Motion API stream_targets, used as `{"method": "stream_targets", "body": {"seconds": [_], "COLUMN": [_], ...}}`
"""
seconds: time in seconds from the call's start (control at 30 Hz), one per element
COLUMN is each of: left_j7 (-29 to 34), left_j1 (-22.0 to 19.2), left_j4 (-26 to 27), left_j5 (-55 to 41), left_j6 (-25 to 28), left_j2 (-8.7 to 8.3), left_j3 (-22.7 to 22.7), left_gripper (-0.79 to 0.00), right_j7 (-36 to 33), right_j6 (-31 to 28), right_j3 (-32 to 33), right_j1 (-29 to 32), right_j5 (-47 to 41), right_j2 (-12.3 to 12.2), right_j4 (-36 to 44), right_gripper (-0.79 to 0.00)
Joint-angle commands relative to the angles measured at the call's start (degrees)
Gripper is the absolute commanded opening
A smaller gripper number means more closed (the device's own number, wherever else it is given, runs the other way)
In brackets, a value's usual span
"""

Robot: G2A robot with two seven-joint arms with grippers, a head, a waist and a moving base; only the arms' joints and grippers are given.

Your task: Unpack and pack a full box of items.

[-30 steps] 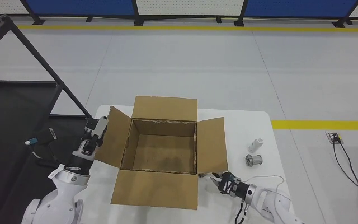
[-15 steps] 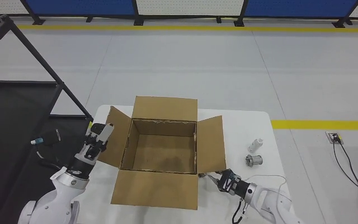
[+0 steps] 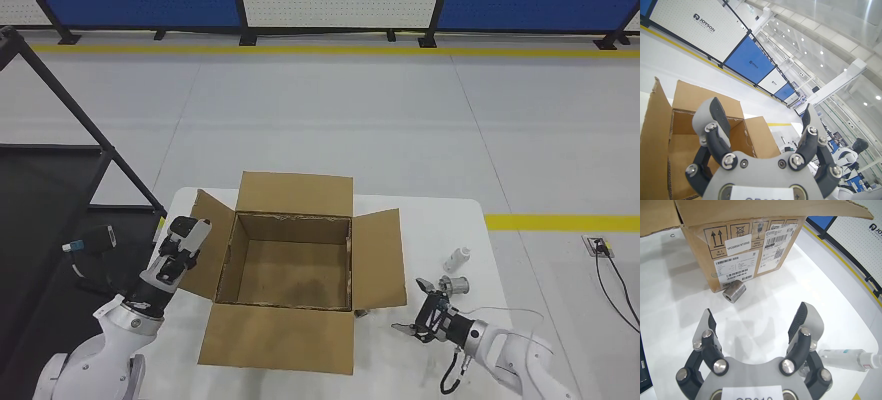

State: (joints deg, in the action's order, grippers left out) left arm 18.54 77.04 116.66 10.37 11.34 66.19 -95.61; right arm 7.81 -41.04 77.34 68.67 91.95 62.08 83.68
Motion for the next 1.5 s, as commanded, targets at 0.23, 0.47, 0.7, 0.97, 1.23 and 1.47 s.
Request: {"method": "stream_targets", "body": {"seconds": [0.23, 0.47, 0.7, 0.97, 1.23, 1.47], "left_j7": [0.00, 0.97, 2.24, 6.83, 6.83, 6.46], "left_j1": [0.00, -0.44, -6.02, -7.59, -7.59, -7.95], "left_j4": [0.00, -0.03, -2.10, -2.19, -2.19, -2.68], "left_j5": [0.00, -0.72, 0.69, -2.15, -2.15, -2.06], "left_j6": [0.00, 0.26, -3.78, -3.52, -3.52, -3.80], "left_j2": [0.00, -0.04, -0.24, -0.58, -0.58, -0.62], "left_j3": [0.00, 0.16, 0.78, 0.35, 0.35, 0.66], "left_gripper": [0.000, 0.000, 0.000, 0.000, 0.000, 0.000], "right_j7": [0.01, -0.24, -2.57, -2.81, -2.81, -4.39], "right_j6": [0.01, 1.27, -1.07, -7.51, -7.51, -7.65], "right_j3": [0.00, 0.03, -2.01, -6.83, -6.83, -9.67], "right_j1": [0.01, 0.24, -3.55, -13.65, -13.65, -15.26], "right_j5": [0.01, -0.55, 2.92, 6.39, 6.39, 6.04], "right_j2": [0.00, 0.08, -0.02, 0.43, 0.43, 0.92], "right_j4": [0.01, -0.04, 0.15, -8.48, -8.48, -8.37], "right_gripper": [0.000, 0.000, 0.000, 0.000, 0.000, 0.000]}}
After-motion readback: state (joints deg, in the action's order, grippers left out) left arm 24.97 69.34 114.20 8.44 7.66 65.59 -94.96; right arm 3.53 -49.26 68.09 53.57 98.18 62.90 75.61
